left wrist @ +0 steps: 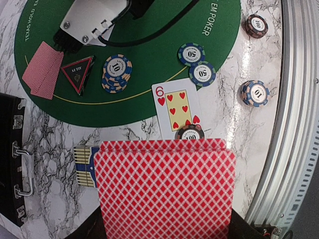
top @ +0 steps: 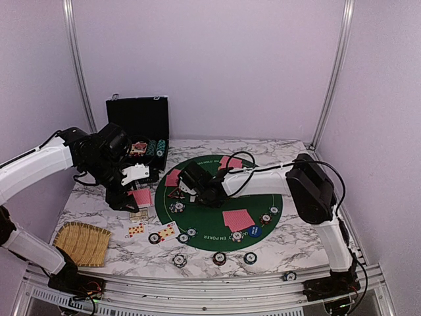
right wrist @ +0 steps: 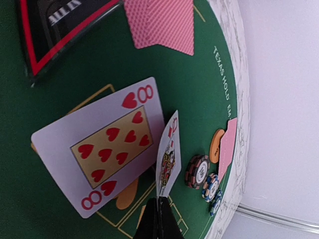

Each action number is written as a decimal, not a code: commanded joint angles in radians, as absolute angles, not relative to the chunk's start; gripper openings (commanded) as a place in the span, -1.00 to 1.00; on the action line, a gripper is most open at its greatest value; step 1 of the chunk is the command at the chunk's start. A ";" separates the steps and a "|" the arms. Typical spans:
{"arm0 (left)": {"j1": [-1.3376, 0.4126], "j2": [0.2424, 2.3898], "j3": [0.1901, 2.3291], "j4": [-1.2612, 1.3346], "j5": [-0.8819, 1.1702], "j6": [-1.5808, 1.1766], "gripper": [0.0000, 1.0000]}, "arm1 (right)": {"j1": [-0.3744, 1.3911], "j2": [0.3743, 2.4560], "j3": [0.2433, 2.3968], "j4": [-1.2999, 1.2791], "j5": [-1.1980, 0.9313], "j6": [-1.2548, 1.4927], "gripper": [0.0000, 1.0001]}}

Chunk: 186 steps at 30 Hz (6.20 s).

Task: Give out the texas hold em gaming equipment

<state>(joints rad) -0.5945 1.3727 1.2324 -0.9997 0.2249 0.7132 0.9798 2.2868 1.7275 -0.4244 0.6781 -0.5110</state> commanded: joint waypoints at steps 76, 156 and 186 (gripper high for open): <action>-0.589 1.357 1.279 -1.011 0.236 0.702 -1.00 | 0.910 2.037 1.489 0.216 -0.628 1.008 0.98; -0.589 1.366 1.282 -1.005 0.239 0.698 -1.00 | 0.957 2.147 1.526 0.406 -0.747 1.203 0.31; -0.588 1.395 1.280 -0.992 0.228 0.698 -1.00 | 0.929 2.077 1.447 0.517 -0.804 1.272 -0.96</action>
